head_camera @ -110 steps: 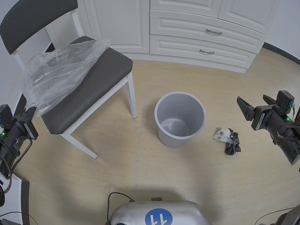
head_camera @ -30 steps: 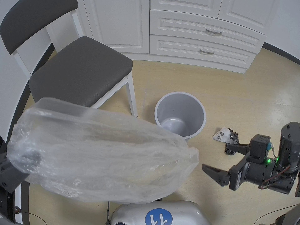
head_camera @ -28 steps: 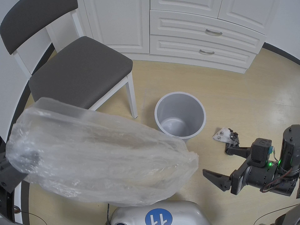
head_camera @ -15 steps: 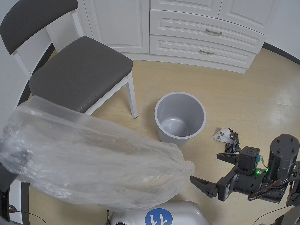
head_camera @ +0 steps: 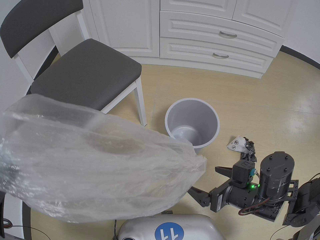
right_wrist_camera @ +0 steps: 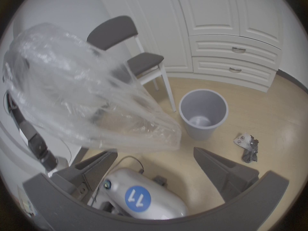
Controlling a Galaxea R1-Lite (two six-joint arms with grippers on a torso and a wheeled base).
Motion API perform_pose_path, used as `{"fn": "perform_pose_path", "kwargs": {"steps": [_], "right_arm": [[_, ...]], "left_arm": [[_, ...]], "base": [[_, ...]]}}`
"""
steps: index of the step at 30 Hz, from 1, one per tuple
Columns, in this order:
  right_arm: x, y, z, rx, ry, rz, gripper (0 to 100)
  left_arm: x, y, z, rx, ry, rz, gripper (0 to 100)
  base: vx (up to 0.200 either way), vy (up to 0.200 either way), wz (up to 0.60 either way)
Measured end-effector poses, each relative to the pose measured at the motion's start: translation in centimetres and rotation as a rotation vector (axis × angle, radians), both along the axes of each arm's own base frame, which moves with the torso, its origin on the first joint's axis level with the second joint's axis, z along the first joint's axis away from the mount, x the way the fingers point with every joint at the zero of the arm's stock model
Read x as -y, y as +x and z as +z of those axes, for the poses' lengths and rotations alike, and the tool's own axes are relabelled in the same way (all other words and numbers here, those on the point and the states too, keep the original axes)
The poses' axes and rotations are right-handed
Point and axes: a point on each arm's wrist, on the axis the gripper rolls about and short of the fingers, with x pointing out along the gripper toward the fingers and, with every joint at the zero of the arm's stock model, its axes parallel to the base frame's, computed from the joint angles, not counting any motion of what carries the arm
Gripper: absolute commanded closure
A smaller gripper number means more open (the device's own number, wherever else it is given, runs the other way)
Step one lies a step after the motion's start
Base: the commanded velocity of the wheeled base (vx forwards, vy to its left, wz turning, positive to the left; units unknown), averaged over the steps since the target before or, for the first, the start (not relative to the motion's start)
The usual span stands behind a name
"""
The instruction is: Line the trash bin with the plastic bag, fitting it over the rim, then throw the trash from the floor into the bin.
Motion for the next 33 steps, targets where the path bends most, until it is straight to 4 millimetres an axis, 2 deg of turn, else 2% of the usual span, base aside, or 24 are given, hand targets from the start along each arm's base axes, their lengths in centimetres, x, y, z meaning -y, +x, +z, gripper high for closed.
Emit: {"fn": "perform_pose_path", "kwargs": {"steps": [5,8,14,23,33], "right_arm": [[-1.2,1.1,0.1,0.077,0.108,-0.048,0],[-1.4,1.4,-0.3,0.091,0.113,-0.063,0],[-0.6,1.2,0.0,0.106,0.067,-0.072,0],[1.2,0.7,2.4,0.143,0.083,-0.095,0],[0.8,1.0,1.8,0.127,0.075,-0.089,0]], "left_arm": [[-0.1,-0.2,0.0,0.011,0.001,-0.019,100],[-0.2,-0.2,-0.1,0.021,0.002,-0.022,100],[-0.3,-0.3,-0.2,0.039,0.01,-0.016,100],[-0.4,-0.4,-0.3,0.062,0.015,-0.01,100],[-0.5,-0.4,-0.2,0.065,0.012,-0.009,100]], "base": [[0.0,0.0,0.0],[0.0,0.0,0.0],[0.0,0.0,0.0],[0.0,0.0,0.0],[0.0,0.0,0.0]]}}
